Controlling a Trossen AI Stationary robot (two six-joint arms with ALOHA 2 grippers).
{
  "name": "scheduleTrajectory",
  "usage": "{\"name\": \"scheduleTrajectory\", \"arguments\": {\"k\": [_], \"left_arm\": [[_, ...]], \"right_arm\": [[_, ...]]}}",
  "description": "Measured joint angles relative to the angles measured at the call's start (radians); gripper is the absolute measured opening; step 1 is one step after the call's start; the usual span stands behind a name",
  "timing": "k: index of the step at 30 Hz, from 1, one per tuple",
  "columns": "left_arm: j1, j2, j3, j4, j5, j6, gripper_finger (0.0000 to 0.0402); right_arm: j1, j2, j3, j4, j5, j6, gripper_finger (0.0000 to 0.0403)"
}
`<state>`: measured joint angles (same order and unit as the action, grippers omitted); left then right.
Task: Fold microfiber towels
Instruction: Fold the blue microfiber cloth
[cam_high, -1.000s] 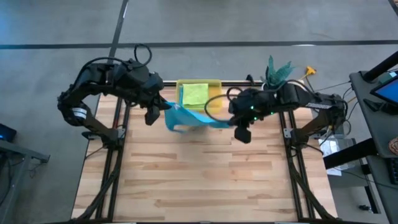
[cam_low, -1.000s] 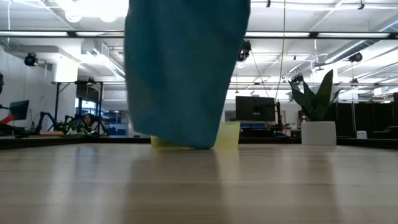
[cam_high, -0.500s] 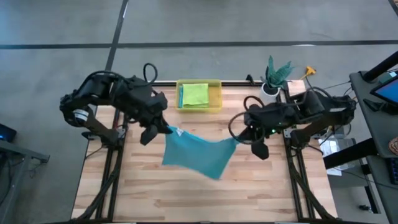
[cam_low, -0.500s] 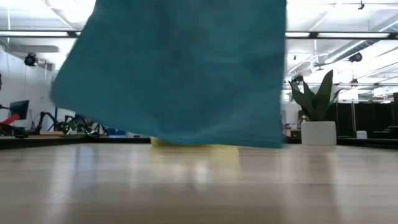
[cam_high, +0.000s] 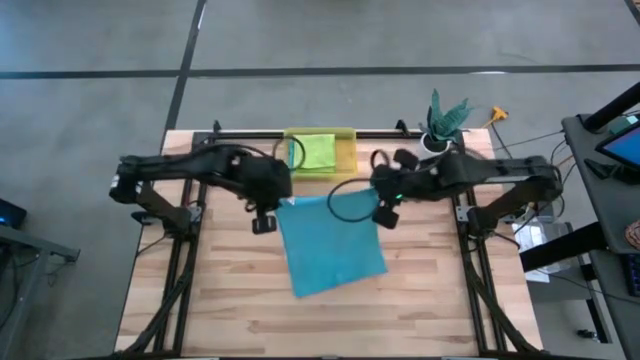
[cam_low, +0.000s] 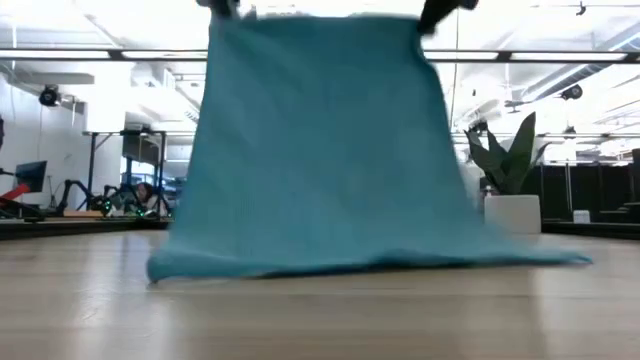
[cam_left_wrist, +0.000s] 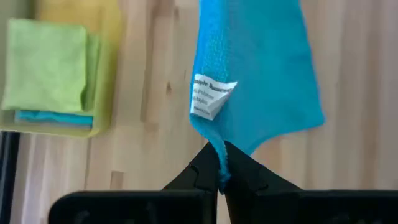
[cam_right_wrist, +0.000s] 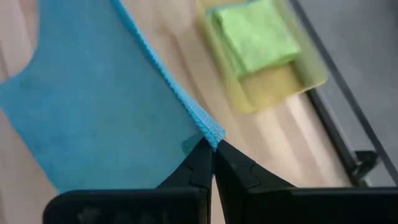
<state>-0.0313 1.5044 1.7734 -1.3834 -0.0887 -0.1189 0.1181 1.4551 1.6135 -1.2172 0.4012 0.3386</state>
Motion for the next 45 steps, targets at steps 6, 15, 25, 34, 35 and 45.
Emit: {"name": "scheduleTrajectory", "arguments": {"k": [6, 15, 25, 34, 35, 45], "left_arm": [[0.073, -0.042, -0.306, 0.241, 0.005, 0.084, 0.0000], [0.245, -0.101, -0.534, 0.490, 0.036, 0.135, 0.0000], [0.276, -0.073, -0.607, 0.580, 0.073, 0.112, 0.0000], [0.243, -0.085, -0.613, 0.581, 0.172, -0.055, 0.0000], [0.236, -0.085, -0.613, 0.581, 0.190, -0.065, 0.0000], [0.152, -0.085, -0.619, 0.586, 0.238, -0.164, 0.0000]], "right_arm": [[-0.067, 0.005, -0.204, 0.085, -0.008, -0.002, 0.0009], [-0.176, 0.003, -0.369, 0.263, -0.012, 0.004, 0.0009], [-0.251, 0.002, -0.418, 0.368, -0.053, 0.005, 0.0009], [-0.180, -0.001, -0.431, 0.325, -0.199, 0.156, 0.0009], [-0.169, -0.002, -0.435, 0.326, -0.200, 0.156, 0.0009], [-0.072, -0.002, -0.528, 0.318, -0.237, 0.231, 0.0009]]}}
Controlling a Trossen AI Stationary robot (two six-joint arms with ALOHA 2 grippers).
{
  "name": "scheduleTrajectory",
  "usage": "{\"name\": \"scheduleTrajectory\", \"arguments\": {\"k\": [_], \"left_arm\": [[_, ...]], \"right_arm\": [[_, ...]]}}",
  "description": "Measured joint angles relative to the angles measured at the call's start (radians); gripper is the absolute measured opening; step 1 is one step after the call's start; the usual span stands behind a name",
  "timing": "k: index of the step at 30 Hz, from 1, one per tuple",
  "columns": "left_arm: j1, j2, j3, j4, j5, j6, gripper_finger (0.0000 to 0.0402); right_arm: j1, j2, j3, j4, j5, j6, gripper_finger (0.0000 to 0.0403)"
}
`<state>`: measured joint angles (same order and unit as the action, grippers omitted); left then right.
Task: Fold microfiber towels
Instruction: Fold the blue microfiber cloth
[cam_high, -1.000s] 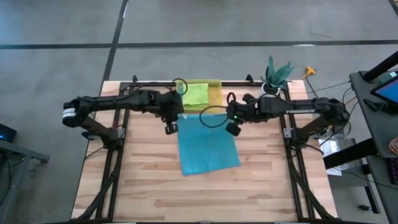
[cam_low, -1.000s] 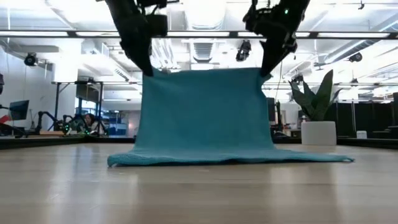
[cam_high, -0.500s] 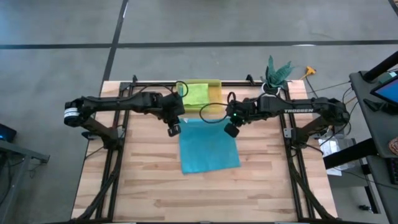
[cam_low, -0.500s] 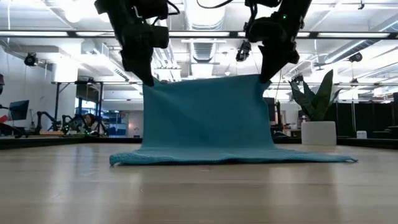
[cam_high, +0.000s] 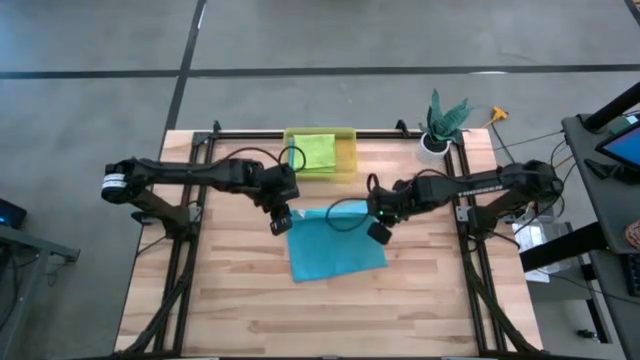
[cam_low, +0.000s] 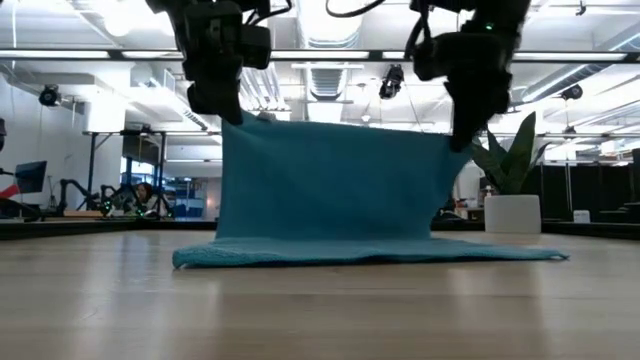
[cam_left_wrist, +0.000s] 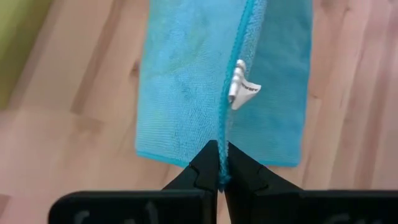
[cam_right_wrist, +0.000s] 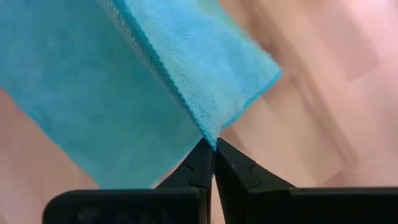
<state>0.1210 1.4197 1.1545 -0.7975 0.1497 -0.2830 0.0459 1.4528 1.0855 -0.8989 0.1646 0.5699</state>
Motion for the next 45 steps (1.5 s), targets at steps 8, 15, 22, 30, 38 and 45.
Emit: {"name": "scheduleTrajectory", "arguments": {"k": [8, 15, 22, 30, 38, 45], "left_arm": [[-0.071, 0.001, -0.064, 0.054, 0.000, -0.100, 0.0000], [-0.134, 0.001, -0.140, 0.191, 0.000, -0.215, 0.0000], [-0.155, 0.041, -0.151, 0.260, 0.003, -0.288, 0.0000], [-0.169, 0.083, -0.150, 0.269, 0.003, -0.295, 0.0000], [-0.188, 0.115, -0.150, 0.266, 0.027, -0.310, 0.0000], [-0.202, 0.132, -0.150, 0.275, 0.044, -0.313, 0.0000]], "right_arm": [[0.071, 0.000, -0.069, 0.052, -0.012, 0.046, 0.0009], [0.113, -0.001, -0.097, 0.118, -0.011, 0.076, 0.0009], [0.116, 0.002, -0.130, 0.158, -0.010, 0.077, 0.0009], [0.116, 0.003, -0.179, 0.160, -0.011, 0.077, 0.0009], [0.116, 0.003, -0.220, 0.245, -0.015, 0.077, 0.0009], [0.116, 0.003, -0.230, 0.288, -0.015, 0.077, 0.0009]]}}
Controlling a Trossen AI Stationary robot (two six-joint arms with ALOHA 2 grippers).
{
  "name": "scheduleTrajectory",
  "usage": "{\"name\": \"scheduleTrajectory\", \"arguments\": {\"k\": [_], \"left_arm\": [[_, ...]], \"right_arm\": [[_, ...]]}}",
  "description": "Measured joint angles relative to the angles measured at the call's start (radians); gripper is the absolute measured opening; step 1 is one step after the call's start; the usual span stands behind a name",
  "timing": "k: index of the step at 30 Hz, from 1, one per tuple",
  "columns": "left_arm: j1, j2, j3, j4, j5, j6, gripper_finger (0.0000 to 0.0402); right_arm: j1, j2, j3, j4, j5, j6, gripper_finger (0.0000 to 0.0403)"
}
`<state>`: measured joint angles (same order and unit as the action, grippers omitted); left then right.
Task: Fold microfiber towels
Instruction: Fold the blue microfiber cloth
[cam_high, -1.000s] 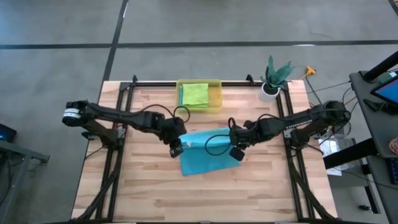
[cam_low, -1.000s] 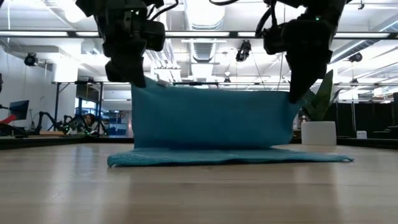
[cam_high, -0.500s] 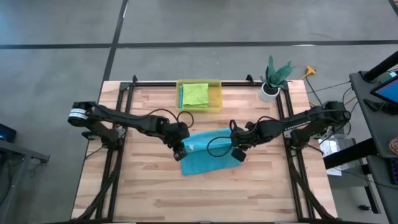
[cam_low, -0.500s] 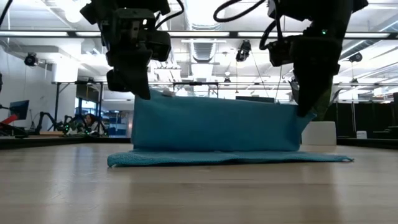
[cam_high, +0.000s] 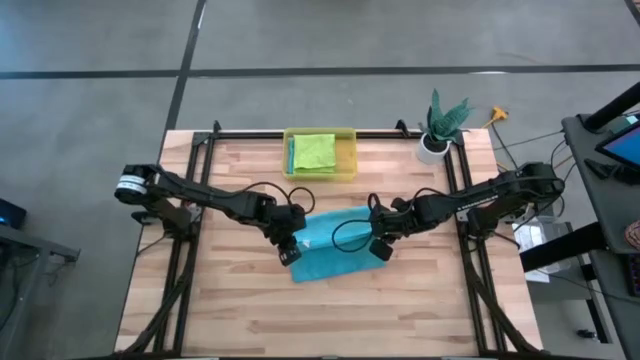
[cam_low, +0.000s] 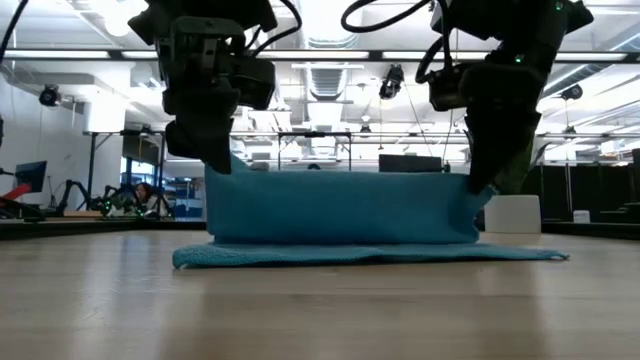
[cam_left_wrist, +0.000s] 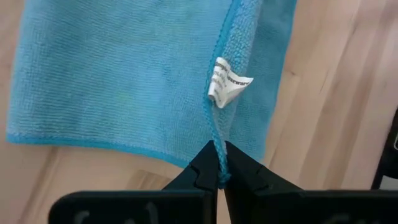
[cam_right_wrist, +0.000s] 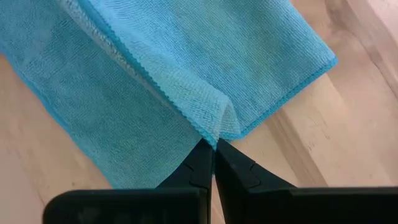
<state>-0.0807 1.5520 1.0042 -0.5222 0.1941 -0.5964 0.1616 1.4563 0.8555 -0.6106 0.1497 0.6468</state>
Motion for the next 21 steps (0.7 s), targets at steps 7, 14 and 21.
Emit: {"name": "scheduleTrajectory", "arguments": {"k": [7, 14, 21], "left_arm": [[-0.002, 0.000, 0.000, 0.049, 0.011, -0.027, 0.0000], [-0.014, 0.000, 0.000, 0.049, 0.011, -0.042, 0.0000], [-0.053, 0.000, 0.000, 0.051, 0.015, -0.080, 0.0000]], "right_arm": [[0.000, 0.000, -0.002, 0.001, -0.020, 0.011, 0.0009], [0.000, 0.000, -0.007, 0.007, -0.049, 0.056, 0.0009], [0.006, 0.000, -0.007, 0.011, -0.105, 0.061, 0.0009]]}}
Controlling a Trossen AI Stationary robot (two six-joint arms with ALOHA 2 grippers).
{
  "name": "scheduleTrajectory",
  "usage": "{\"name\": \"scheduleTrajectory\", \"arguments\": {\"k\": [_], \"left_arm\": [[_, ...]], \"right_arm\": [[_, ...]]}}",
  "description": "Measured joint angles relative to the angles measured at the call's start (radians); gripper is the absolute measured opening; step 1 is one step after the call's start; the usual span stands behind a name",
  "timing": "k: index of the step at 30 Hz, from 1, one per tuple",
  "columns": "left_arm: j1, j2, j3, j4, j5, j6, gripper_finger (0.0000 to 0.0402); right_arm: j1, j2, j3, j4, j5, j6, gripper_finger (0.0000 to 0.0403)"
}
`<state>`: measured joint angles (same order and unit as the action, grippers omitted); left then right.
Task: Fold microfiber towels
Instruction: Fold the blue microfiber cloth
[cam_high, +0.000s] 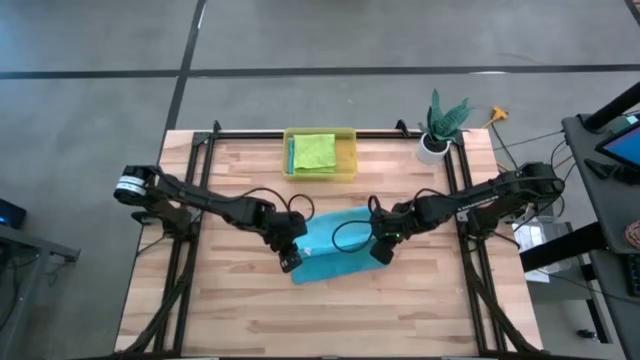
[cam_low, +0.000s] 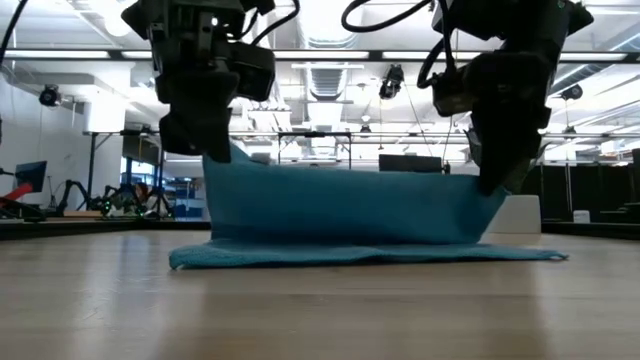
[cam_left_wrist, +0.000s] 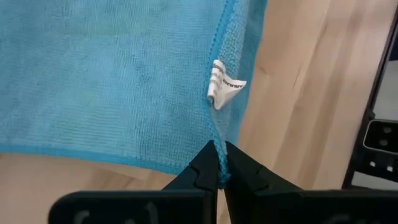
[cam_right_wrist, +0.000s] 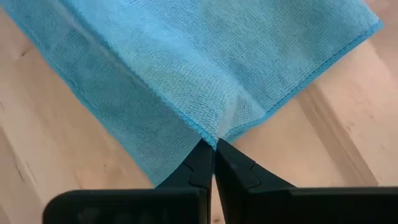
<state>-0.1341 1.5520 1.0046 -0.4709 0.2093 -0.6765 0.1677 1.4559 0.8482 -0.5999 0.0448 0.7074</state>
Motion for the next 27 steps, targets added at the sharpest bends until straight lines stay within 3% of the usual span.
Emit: {"name": "scheduleTrajectory", "arguments": {"k": [27], "left_arm": [[-0.012, 0.000, 0.000, 0.000, -0.006, 0.002, 0.0000]], "right_arm": [[0.007, 0.003, 0.000, 0.006, -0.023, -0.001, 0.0009]]}}
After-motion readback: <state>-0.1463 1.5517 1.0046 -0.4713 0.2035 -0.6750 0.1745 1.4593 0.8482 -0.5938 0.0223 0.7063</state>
